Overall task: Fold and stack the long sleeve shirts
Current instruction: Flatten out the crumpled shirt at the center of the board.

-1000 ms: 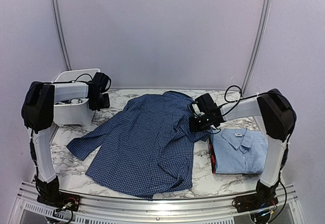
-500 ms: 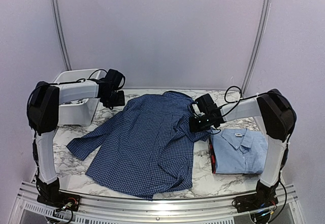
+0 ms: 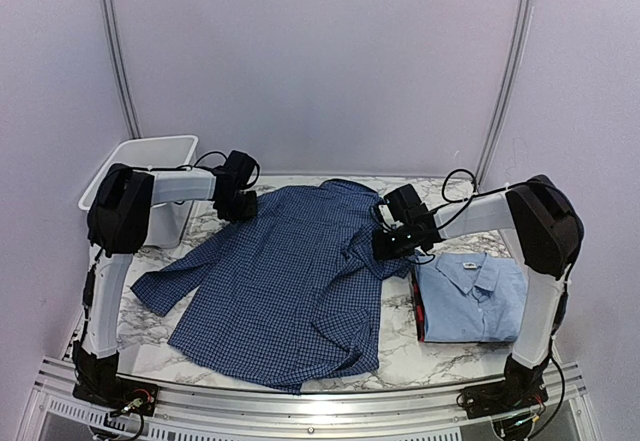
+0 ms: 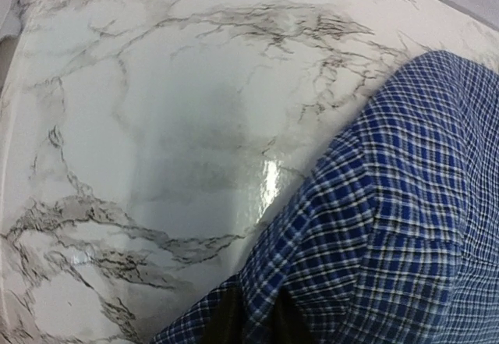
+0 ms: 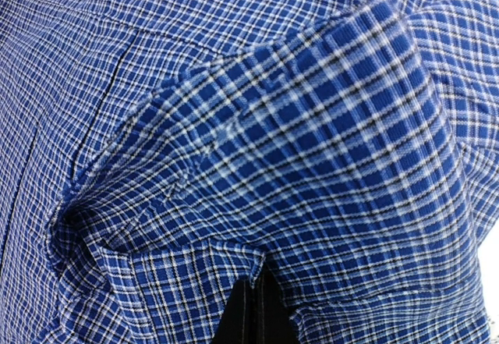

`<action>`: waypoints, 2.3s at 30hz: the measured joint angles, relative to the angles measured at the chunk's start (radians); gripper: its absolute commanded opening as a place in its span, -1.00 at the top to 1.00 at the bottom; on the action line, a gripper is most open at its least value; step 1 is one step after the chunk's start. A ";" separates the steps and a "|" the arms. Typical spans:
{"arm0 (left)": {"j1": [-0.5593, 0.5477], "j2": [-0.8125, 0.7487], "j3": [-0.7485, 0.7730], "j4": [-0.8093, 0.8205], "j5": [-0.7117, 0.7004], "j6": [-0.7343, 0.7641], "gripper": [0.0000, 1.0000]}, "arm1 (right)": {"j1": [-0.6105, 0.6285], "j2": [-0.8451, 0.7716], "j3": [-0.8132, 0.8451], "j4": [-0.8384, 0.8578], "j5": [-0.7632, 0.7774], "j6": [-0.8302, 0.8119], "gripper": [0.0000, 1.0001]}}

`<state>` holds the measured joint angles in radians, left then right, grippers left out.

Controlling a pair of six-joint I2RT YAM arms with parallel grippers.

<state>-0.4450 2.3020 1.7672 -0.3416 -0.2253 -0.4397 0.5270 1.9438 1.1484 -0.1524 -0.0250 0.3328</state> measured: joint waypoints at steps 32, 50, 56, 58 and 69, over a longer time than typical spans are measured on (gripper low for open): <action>0.039 -0.092 0.102 -0.076 0.080 0.063 -0.13 | -0.002 0.038 0.213 -0.225 0.122 -0.040 1.00; -0.354 -0.477 -0.483 0.009 0.480 -0.018 -0.32 | -0.244 -0.237 0.588 -0.453 0.464 -0.135 1.00; -0.481 -0.479 -0.485 0.025 0.536 -0.028 -0.35 | -0.267 -0.313 0.678 -0.482 0.539 -0.154 1.00; -0.512 -0.471 -0.465 0.024 0.538 -0.029 -0.34 | -0.267 -0.324 0.679 -0.494 0.544 -0.157 1.00; -0.633 -0.402 -0.394 0.039 0.502 -0.035 -0.31 | -0.268 -0.326 0.687 -0.567 0.594 -0.193 1.00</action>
<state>-1.0779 1.8999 1.3735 -0.3023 0.2768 -0.4751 0.2592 1.6180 1.8355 -0.7197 0.5694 0.1402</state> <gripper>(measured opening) 0.667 0.001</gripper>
